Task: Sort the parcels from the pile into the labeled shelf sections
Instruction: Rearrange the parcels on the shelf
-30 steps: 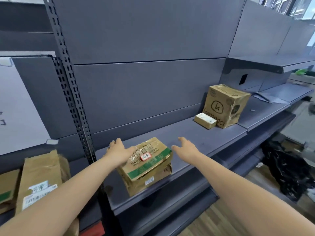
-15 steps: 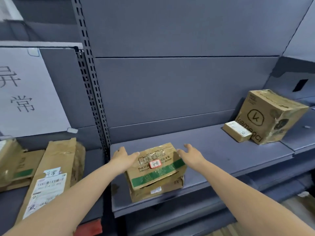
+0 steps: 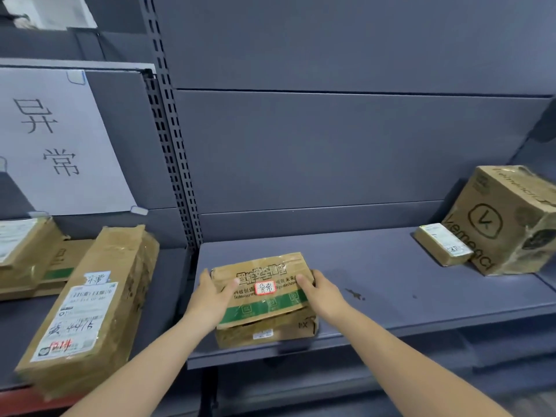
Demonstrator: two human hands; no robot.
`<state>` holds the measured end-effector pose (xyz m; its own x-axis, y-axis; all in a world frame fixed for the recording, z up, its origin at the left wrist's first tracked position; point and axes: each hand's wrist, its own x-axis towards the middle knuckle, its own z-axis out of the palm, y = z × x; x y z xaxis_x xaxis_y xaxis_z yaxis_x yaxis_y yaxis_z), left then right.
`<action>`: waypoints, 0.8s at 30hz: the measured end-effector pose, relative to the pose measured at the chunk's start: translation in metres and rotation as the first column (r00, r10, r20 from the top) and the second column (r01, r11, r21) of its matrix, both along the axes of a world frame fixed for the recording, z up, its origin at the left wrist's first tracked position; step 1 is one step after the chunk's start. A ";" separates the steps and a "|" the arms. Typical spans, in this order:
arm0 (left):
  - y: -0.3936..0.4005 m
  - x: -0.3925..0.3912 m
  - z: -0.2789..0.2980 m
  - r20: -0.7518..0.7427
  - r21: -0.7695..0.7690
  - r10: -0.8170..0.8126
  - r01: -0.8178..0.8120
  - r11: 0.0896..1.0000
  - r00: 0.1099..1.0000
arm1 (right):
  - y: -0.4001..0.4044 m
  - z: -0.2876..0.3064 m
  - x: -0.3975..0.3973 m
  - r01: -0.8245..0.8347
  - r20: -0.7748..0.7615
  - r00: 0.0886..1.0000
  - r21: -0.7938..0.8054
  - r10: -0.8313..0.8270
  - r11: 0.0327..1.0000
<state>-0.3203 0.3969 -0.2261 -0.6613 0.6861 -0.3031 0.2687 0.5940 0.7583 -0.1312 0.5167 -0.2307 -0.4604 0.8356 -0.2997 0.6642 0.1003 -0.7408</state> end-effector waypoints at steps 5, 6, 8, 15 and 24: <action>-0.002 0.012 -0.002 0.034 0.016 0.113 -0.113 0.993 0.993 | -0.001 -0.007 0.000 0.020 -0.035 0.999 0.011 -0.020 1.000; -0.003 0.014 -0.001 0.020 0.013 0.122 -0.122 0.992 0.992 | -0.001 -0.008 0.000 0.020 -0.032 0.999 0.017 -0.020 1.000; -0.007 0.017 -0.003 -0.013 0.016 0.151 -0.151 0.988 0.988 | 0.000 -0.010 0.000 0.017 -0.028 0.999 0.023 -0.016 1.000; -0.024 0.030 -0.015 0.002 0.096 0.124 -0.124 0.988 0.992 | 0.000 -0.014 -0.001 0.041 -0.057 0.998 0.039 -0.039 0.998; -0.030 0.032 -0.010 0.038 0.118 0.048 -0.052 0.992 0.998 | -0.009 -0.012 0.002 0.067 -0.060 0.996 0.110 -0.061 0.992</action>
